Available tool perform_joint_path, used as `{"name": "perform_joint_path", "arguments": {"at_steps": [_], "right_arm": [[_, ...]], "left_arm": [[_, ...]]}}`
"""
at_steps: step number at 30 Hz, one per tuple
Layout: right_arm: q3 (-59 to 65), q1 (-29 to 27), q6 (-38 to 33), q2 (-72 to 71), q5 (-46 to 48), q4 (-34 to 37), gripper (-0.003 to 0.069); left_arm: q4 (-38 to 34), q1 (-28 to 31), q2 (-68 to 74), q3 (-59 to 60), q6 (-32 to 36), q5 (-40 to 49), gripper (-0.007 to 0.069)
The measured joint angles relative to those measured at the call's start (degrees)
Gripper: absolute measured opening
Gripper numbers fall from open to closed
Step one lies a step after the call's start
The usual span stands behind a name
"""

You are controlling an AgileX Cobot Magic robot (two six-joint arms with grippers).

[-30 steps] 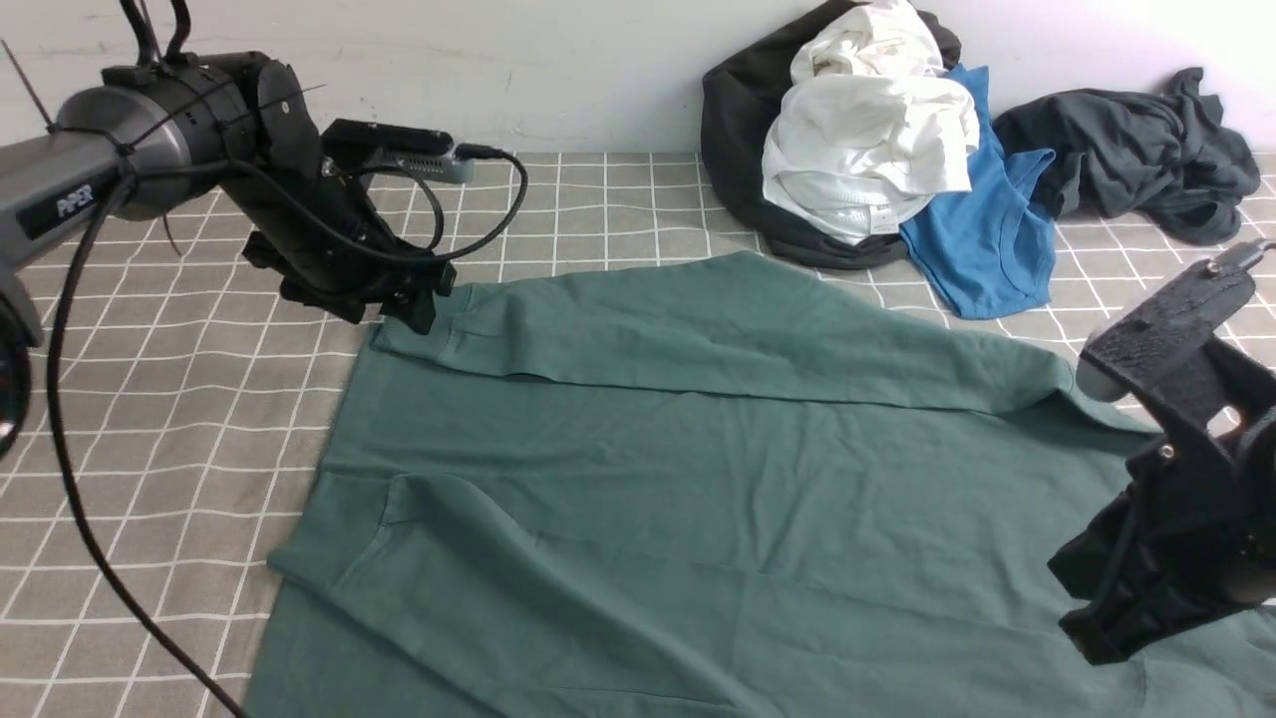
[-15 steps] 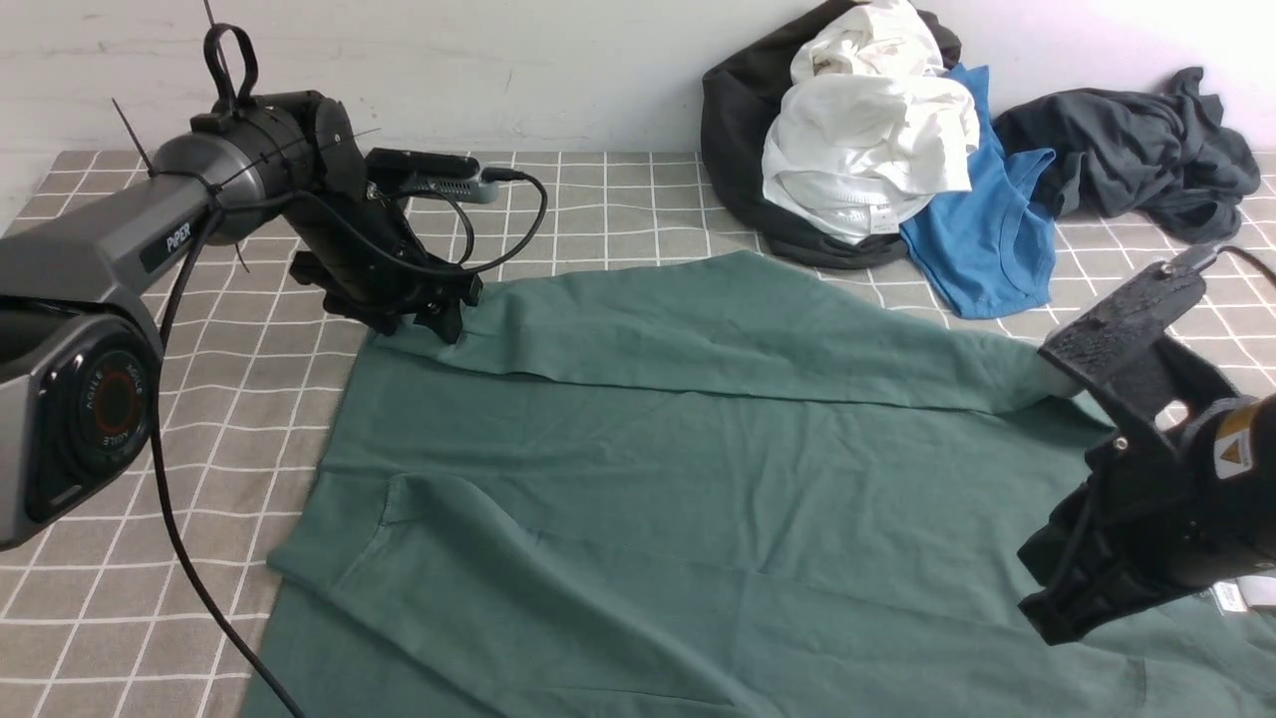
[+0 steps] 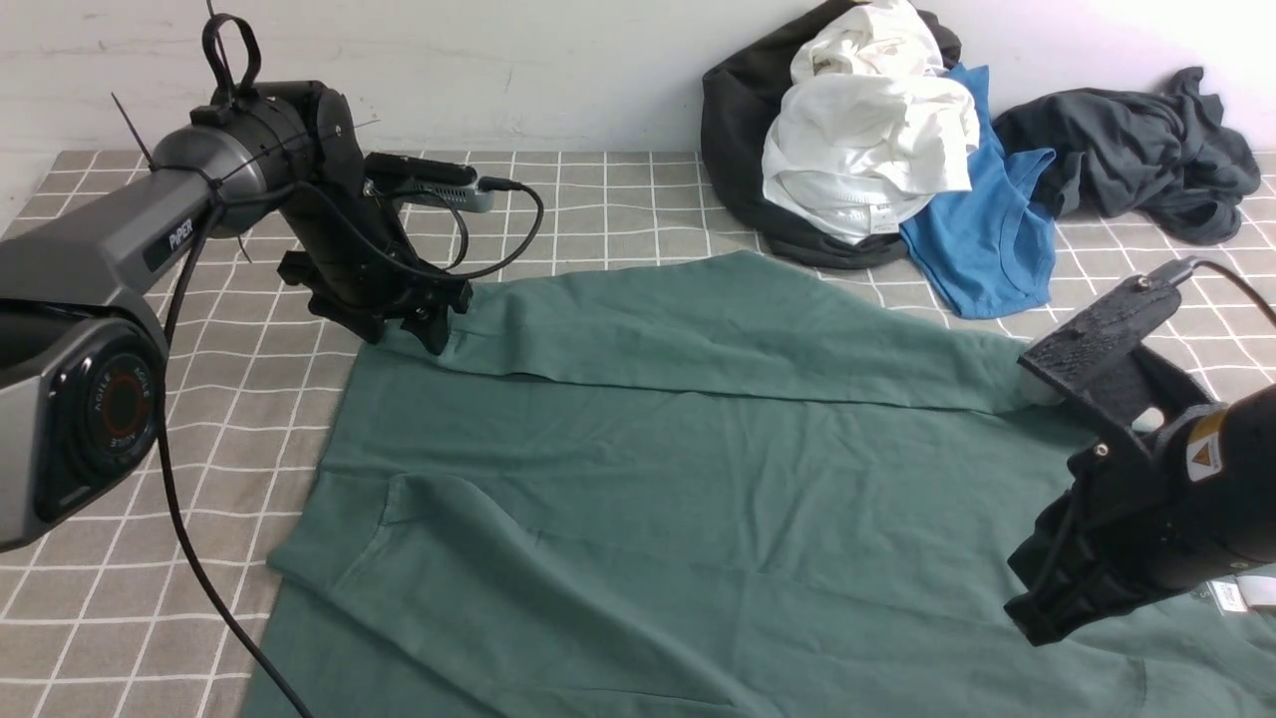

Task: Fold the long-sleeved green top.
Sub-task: Use the left arm to clamp the cuff farthest from it, then use the left arm to drag and drop the cuff onto the cuff closest to the left arm

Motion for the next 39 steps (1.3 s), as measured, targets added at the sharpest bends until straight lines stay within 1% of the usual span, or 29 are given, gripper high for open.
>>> {"name": "perform_joint_path", "arguments": {"at_steps": [3, 6, 7, 8, 14, 22, 25, 27, 28, 29, 30, 31, 32, 34, 38, 39], "right_arm": [[0.0, 0.0, 0.0, 0.0, 0.0, -0.02, -0.0008], [0.0, 0.0, 0.0, 0.0, 0.0, -0.02, -0.0008], [0.0, 0.0, 0.0, 0.0, 0.0, -0.02, -0.0008], [0.0, 0.0, 0.0, 0.0, 0.0, -0.02, -0.0008], [0.0, 0.0, 0.0, 0.0, 0.0, -0.02, -0.0008], [0.0, 0.0, 0.03, 0.0, 0.0, -0.02, -0.0008], [0.0, 0.0, 0.03, 0.0, 0.0, -0.13, -0.0008], [-0.06, 0.0, 0.03, 0.0, 0.61, -0.81, -0.0008], [-0.13, 0.0, 0.03, 0.0, 0.75, -0.94, -0.0008], [-0.61, 0.0, 0.03, 0.0, 2.72, -1.32, -0.0008], [-0.8, 0.0, 0.03, 0.0, 3.33, -1.32, -0.0008], [-1.69, 0.04, 0.03, 0.0, 5.44, -1.43, -0.0008], [-1.98, 0.08, 0.03, 0.0, 6.09, -1.5, -0.0008], [-3.82, 0.19, 0.03, -0.48, 9.62, -1.44, -0.0008], [-5.19, 1.61, 0.03, -3.78, 14.02, -0.48, -0.0008], [-5.19, 2.02, 0.03, -4.54, 14.6, -0.18, -0.0008]], "left_arm": [[-0.43, 0.04, 0.01, -0.07, 0.0, 0.0, 0.0421], [-0.25, 0.19, 0.01, -0.12, 0.0, 0.0, 0.0326], [-0.25, 0.18, 0.01, -0.12, 0.0, 0.0, 0.0312], [-0.31, 0.18, -0.2, -0.12, 0.0, 0.13, 0.0242], [-0.76, 0.12, -1.05, -0.12, 0.24, 0.42, 0.0035], [-1.91, 0.12, -2.76, -0.06, 2.07, 1.21, 0.0024], [-2.75, 0.12, -5.18, -0.06, 2.4, 3.71, 0.0024], [-3.6, 0.12, -9.25, 0.88, 2.47, 8.48, 0.0024], [-3.67, 0.12, -9.61, 1.09, 2.47, 8.82, 0.0024], [-3.85, 0.12, -13.2, 3.93, 2.47, 10.6, 0.0024], [-3.85, 0.12, -13.64, 4.36, 2.47, 10.6, 0.0024], [-3.92, 0.12, -17.44, 8.84, 2.47, 10.92, 0.0024], [-3.92, 0.12, -17.98, 9.53, 2.47, 10.92, 0.0024], [-3.92, 0.12, -24.85, 19.26, 2.47, 10.03, 0.0024], [-3.96, 0.12, -38.86, 39.73, 2.42, 4.68, 0.0024], [-3.96, 0.12, -40.61, 42.42, 2.42, 3.68, 0.0024]]}}
